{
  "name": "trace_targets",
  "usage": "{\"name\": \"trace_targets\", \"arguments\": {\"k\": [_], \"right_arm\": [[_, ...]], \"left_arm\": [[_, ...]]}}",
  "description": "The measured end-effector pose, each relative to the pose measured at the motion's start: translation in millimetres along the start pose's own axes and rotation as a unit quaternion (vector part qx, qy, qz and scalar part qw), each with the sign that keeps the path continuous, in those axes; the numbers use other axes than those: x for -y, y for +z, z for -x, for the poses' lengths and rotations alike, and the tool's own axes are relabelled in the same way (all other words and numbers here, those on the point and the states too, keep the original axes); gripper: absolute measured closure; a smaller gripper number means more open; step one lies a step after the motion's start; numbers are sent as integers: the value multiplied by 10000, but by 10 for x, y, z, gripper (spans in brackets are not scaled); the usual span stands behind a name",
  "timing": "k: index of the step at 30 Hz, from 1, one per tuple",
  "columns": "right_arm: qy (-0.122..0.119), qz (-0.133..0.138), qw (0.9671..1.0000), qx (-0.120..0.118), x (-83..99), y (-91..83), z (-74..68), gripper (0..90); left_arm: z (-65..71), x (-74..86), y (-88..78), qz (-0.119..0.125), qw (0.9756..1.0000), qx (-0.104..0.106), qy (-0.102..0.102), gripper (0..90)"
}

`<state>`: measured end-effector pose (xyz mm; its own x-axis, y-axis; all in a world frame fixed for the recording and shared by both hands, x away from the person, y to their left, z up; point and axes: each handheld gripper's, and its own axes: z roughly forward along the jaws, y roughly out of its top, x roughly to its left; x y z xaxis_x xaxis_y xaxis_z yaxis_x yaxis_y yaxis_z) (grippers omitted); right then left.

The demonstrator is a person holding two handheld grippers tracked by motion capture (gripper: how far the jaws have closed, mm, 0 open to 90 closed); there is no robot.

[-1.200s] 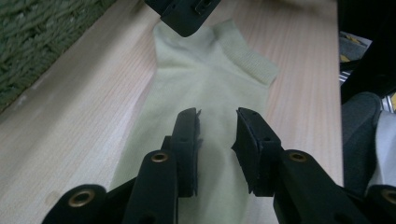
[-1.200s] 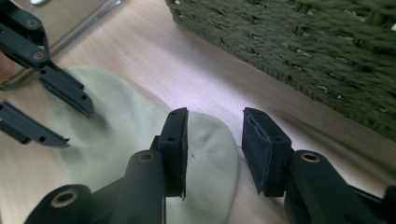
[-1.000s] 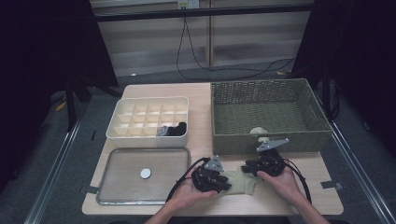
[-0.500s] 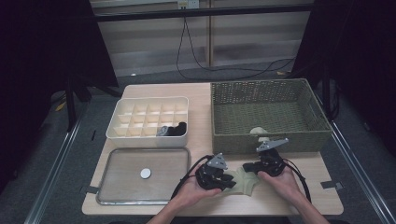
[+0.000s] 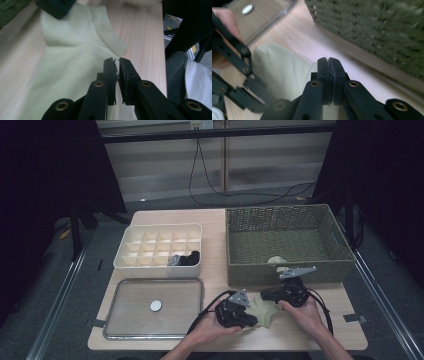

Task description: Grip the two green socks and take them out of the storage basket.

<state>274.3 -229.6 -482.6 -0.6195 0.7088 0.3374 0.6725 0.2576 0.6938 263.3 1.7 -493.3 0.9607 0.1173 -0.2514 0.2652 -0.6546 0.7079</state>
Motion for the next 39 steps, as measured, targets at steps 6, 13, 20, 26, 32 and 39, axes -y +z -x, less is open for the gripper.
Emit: {"name": "trace_targets", "arguments": {"k": [6,13,20,26,32,39], "right_arm": [[-17,177,9998,-133,-35,-75,-75,886],[-158,434,9987,-235,-118,-177,-171,886],[-256,471,9977,-417,-142,-179,-321,886],[-377,559,9961,-572,-134,-228,-473,887],[-470,566,9951,-656,-114,-234,-590,888],[-471,531,9949,-717,-97,-211,-646,889]], "left_arm": [[-5,19,25,-123,9999,-43,-20,856],[-55,31,2,-178,9994,-250,-158,852],[-93,35,-21,-225,9989,-368,-167,851],[-108,46,-21,-113,9985,-501,-175,845],[-148,59,-48,-105,9982,-570,-185,840],[-179,73,-76,-25,9961,-813,-332,839]]}}
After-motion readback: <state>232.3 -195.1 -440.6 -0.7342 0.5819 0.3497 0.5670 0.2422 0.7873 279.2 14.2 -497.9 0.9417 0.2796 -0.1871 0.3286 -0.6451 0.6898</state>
